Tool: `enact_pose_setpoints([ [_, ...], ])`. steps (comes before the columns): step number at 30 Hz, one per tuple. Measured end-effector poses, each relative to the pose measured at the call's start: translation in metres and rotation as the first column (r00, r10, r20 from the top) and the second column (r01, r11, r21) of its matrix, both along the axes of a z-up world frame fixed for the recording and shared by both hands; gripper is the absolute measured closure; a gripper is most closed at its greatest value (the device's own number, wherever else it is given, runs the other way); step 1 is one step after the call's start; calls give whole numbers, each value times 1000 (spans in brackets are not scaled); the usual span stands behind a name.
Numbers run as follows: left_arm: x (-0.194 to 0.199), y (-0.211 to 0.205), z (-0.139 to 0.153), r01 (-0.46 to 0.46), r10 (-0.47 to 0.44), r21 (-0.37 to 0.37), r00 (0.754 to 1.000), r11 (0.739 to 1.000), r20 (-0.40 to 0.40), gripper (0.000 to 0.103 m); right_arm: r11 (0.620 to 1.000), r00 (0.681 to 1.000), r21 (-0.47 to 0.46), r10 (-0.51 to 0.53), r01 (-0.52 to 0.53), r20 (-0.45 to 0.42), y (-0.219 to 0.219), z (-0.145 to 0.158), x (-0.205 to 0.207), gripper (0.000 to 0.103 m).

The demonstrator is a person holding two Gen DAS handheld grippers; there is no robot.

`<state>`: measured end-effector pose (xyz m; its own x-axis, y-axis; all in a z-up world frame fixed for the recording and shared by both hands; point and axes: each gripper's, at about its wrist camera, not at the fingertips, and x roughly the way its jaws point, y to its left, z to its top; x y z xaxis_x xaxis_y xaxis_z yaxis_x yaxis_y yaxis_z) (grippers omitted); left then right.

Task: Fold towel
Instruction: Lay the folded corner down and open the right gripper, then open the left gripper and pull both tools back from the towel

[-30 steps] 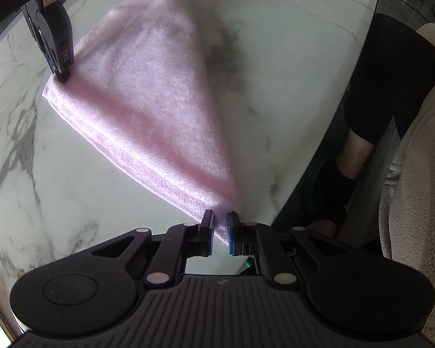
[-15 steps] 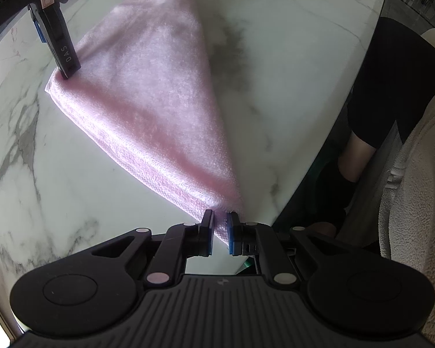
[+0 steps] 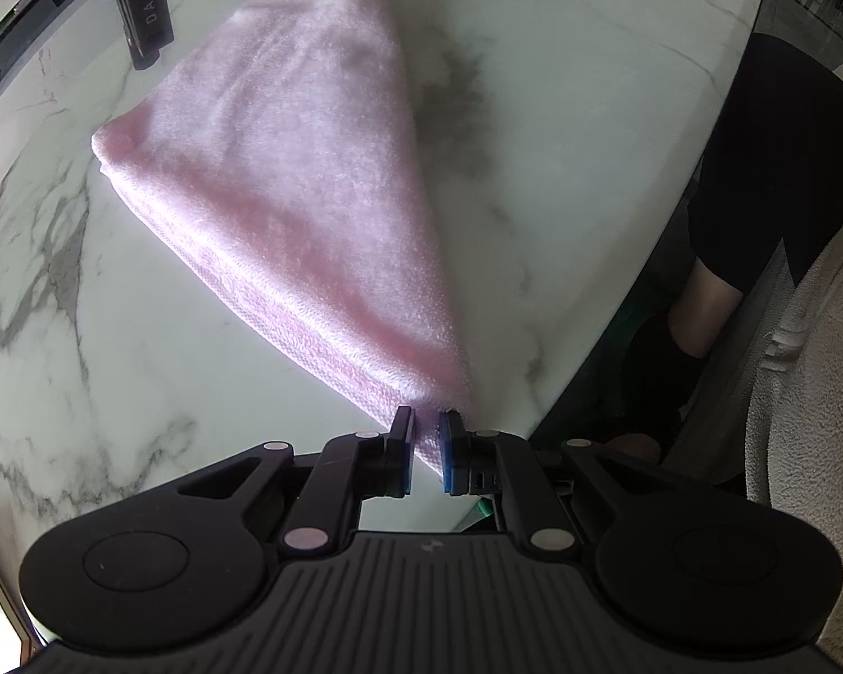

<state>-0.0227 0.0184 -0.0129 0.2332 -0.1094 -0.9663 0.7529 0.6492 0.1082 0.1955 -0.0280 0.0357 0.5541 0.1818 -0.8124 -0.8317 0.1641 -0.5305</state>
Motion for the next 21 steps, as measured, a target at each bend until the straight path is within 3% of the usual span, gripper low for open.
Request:
enact_pose_setpoints([
  [7, 3, 5, 2, -72, 72, 11, 997, 997, -2, 93, 998, 998, 37, -55, 56, -20, -33, 17, -18, 29],
  [9, 2, 9, 7, -89, 89, 29, 996, 996, 8, 92, 996, 997, 50, -69, 70, -30, -45, 21, -20, 36],
  [11, 2, 16, 17, -132, 131, 25, 991, 991, 32, 91, 993, 994, 69, -94, 97, -50, -61, 25, -19, 56],
  [13, 3, 23, 28, -181, 180, 13, 982, 983, 63, 85, 984, 988, 108, -130, 139, -86, -80, 29, -16, 65],
  [18, 12, 26, 54, -323, 333, -83, 926, 943, 177, 85, 934, 948, 201, -262, 296, -182, -128, 21, -1, 80],
  [21, 17, 9, 56, -344, 368, -160, 917, 925, 155, 85, 883, 909, 255, -334, 395, -250, -154, 9, 9, 84],
])
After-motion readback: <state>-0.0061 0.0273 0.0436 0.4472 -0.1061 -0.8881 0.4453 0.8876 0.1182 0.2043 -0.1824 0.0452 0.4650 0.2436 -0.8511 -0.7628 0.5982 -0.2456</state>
